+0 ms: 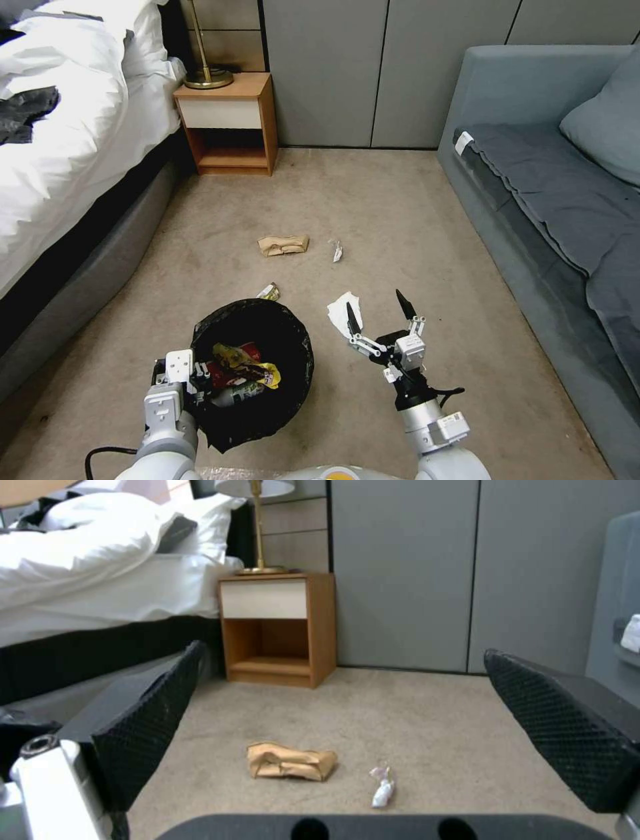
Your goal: Pick up the trash bin, then pick up the garbage from the floor and place it into the trash bin.
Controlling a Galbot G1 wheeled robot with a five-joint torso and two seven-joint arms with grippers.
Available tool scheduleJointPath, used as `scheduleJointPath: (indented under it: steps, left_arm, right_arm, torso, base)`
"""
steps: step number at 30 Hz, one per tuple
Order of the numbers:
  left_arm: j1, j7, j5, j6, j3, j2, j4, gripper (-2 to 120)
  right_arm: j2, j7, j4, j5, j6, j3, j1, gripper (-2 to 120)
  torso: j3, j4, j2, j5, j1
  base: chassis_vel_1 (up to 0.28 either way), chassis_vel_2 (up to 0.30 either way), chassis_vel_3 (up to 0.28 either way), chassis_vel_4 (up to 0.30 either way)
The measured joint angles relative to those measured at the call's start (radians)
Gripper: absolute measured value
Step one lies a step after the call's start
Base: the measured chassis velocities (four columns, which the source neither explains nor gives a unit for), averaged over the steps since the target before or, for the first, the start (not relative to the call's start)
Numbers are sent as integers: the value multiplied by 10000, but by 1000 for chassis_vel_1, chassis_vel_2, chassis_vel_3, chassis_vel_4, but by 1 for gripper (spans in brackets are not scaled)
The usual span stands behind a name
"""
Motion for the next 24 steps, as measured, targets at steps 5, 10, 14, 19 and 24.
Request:
scheduleJointPath:
  steps: [5, 10, 14, 19, 24]
  left_arm:
    - [-17, -1, 11, 4, 20, -9, 0, 0]
    - [-29, -2, 9, 12, 29, -4, 7, 0]
    - [-72, -3, -2, 27, 38, 11, 31, 0]
    - [-98, -3, -22, 35, 44, 27, 44, 0]
    - [-33, -3, -68, 41, 9, 99, 16, 0]
  right_arm:
    - [-24, -102, -173, 81, 53, 50, 111, 100]
    - [-45, -163, -251, 100, 54, 98, 181, 100]
    - [-72, -270, -284, 153, 46, 115, 251, 100]
    - [-79, -335, -296, 161, 33, 88, 270, 100]
    - [-81, -388, -368, 152, -8, 3, 310, 100]
  torso:
    - [0, 0, 0, 0, 0]
    - [-1, 0, 0, 0, 0]
    - [0, -1, 0, 0, 0]
    - [0, 0, 0, 0, 0]
    - [0, 0, 0, -2, 0]
  base:
    - [0, 0, 0, 0]
    - [0, 0, 0, 0]
    - [-76, 82, 91, -78]
    - [-111, 118, 115, -106]
    - [-75, 88, 84, -100]
